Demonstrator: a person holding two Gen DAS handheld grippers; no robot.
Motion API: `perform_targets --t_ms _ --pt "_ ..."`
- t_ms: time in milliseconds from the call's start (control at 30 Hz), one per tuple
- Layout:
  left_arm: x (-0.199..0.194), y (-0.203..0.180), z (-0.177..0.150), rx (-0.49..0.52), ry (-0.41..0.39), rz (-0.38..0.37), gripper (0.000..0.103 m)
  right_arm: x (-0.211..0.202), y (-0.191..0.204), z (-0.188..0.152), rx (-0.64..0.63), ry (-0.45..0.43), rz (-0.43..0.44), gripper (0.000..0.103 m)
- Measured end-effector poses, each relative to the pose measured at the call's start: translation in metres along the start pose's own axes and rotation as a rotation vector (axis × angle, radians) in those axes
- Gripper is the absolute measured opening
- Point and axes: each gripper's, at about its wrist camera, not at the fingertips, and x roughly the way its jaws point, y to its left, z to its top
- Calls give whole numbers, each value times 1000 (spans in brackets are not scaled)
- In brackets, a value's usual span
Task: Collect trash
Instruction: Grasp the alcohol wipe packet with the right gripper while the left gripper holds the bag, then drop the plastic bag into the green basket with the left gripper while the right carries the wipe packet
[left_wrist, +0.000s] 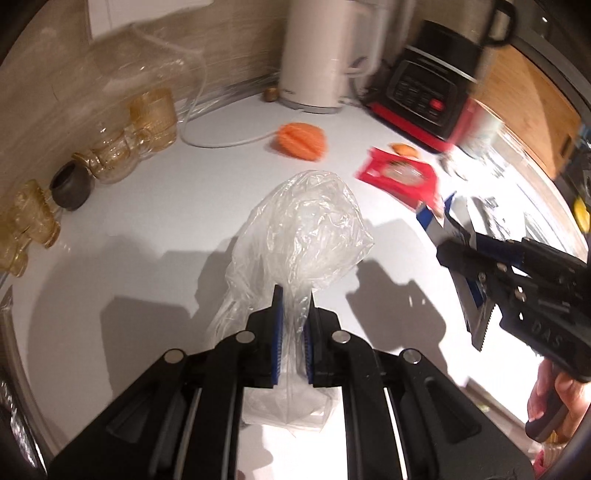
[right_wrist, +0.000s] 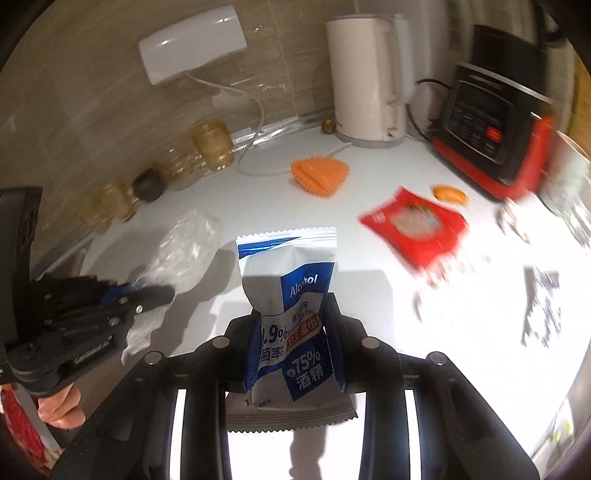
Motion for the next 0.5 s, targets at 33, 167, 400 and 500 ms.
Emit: perform_targets --t_ms 33,167,400,500 --pt "-6 -10 -8 13 0 0 9 -12 -1 -11 9 -2 -6 31" --pt "-32 -51 -47 47 18 -22 9 -69 -8 -67 50 -9 -29 31" --pt "-78 -124 -137 96 70 -73 9 -163 -30 -178 115 -3 -65 32" --pt "-95 -151 -176 122 88 -94 10 -194 -36 -221 141 -6 -65 32"
